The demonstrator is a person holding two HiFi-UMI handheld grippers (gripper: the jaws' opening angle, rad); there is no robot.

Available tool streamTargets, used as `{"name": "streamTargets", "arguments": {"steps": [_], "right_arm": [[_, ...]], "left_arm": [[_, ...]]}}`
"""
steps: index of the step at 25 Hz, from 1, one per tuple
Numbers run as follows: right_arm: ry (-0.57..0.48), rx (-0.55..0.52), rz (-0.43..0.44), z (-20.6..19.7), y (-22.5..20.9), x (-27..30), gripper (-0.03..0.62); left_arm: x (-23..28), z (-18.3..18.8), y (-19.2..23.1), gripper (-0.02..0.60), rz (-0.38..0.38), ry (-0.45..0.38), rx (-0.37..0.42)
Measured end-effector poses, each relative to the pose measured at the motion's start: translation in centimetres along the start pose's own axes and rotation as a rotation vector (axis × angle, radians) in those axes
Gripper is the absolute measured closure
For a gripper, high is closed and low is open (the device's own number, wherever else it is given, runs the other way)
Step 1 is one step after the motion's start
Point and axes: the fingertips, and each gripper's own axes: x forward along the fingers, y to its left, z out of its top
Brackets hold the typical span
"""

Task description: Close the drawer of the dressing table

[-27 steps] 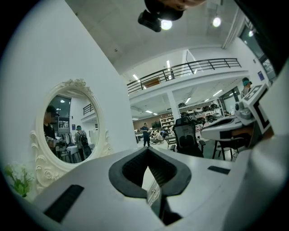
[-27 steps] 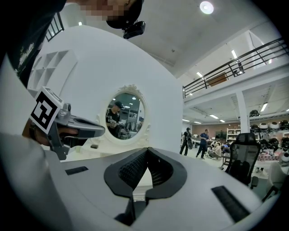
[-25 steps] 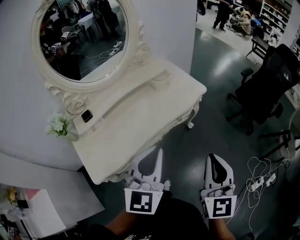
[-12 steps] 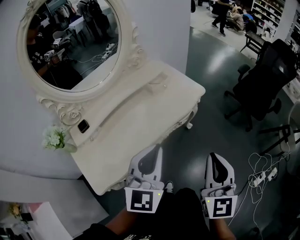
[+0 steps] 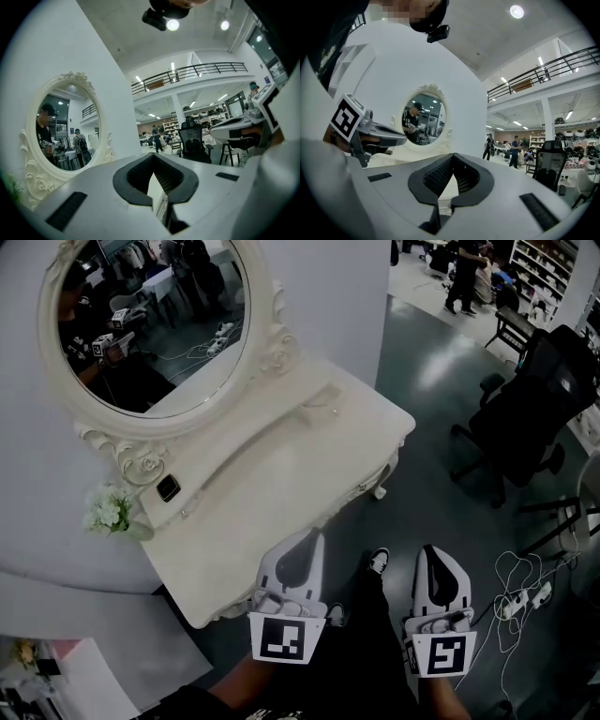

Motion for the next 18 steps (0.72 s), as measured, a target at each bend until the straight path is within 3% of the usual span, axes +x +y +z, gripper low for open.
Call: {"name": "streamTargets", "arguments": {"steps": [18], "right_arm": [[0.053,0.040,0.035,-2.7,-2.1,4.9,0.595]], "left_arm": [[4.7,-0.4,1.2,0.580,0.020,0.040,0.018]]}}
